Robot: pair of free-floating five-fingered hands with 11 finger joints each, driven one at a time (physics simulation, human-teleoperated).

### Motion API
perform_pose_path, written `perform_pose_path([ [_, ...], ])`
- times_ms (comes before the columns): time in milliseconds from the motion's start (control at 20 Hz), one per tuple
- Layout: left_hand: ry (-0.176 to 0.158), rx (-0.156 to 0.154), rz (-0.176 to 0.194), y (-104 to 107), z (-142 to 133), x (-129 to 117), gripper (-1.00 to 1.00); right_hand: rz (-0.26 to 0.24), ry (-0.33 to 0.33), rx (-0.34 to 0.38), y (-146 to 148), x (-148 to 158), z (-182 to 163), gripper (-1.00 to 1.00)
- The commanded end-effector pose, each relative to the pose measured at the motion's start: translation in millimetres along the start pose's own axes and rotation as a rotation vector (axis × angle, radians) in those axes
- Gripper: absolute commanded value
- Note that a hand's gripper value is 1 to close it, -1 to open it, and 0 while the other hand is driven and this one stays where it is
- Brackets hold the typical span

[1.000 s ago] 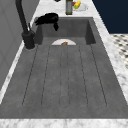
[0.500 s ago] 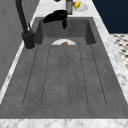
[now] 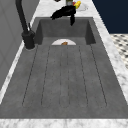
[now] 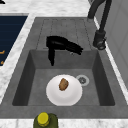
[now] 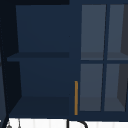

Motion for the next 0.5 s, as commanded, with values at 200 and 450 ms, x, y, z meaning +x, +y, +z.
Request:
perform_pose_path([
  [200, 0.0, 0.0, 0.0, 0, 0, 0, 0.0, -0.102, -0.045, -0.006, -22, -14, 44, -1.0],
  [450, 0.0, 0.0, 0.0, 0, 0, 0, 0.0, -0.141, -0.053, -0.002, -33, -22, 70, -1.0],
])
